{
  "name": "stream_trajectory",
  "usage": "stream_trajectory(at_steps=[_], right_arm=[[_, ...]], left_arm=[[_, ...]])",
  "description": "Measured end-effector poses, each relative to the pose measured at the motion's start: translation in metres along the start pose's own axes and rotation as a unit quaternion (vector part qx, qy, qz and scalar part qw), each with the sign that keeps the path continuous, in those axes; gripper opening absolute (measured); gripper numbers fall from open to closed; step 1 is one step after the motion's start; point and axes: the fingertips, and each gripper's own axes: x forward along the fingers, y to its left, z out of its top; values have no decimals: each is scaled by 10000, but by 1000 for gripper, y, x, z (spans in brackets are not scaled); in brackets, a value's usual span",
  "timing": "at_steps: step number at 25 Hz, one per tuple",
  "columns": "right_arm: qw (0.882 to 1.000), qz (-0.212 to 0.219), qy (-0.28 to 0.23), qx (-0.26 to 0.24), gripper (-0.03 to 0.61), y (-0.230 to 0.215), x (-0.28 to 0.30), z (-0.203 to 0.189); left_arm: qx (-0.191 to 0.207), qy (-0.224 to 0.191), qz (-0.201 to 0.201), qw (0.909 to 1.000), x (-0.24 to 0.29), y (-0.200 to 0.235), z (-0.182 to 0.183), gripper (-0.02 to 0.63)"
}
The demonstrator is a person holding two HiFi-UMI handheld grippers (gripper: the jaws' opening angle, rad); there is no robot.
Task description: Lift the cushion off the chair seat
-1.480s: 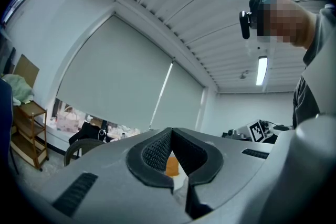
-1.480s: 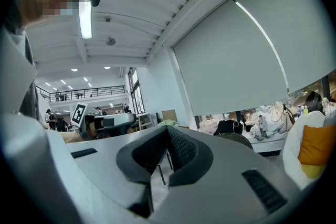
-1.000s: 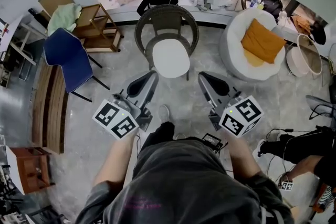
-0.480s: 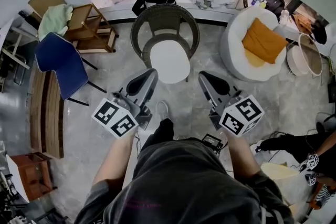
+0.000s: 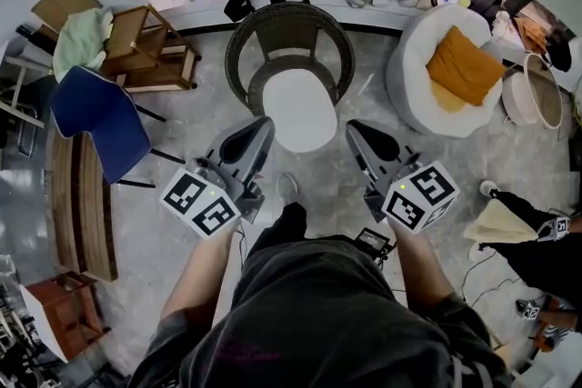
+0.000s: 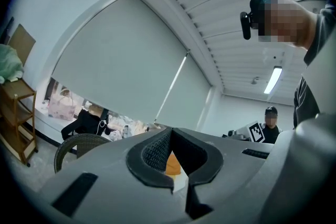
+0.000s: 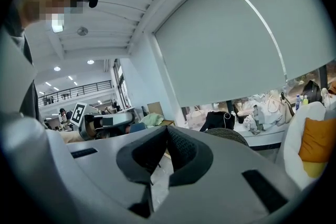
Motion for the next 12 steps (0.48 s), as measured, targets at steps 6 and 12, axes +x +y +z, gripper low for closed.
stream_trajectory(at_steps=[6,12], right_arm=[[9997,-147,146,112,9,-22,49,2],[9989,-323,309,130,9,-43,105,6]], left_arm=[[-124,137,-19,9998,19,55,10,9],[-287,376,-92,9988,36,108,13,9]])
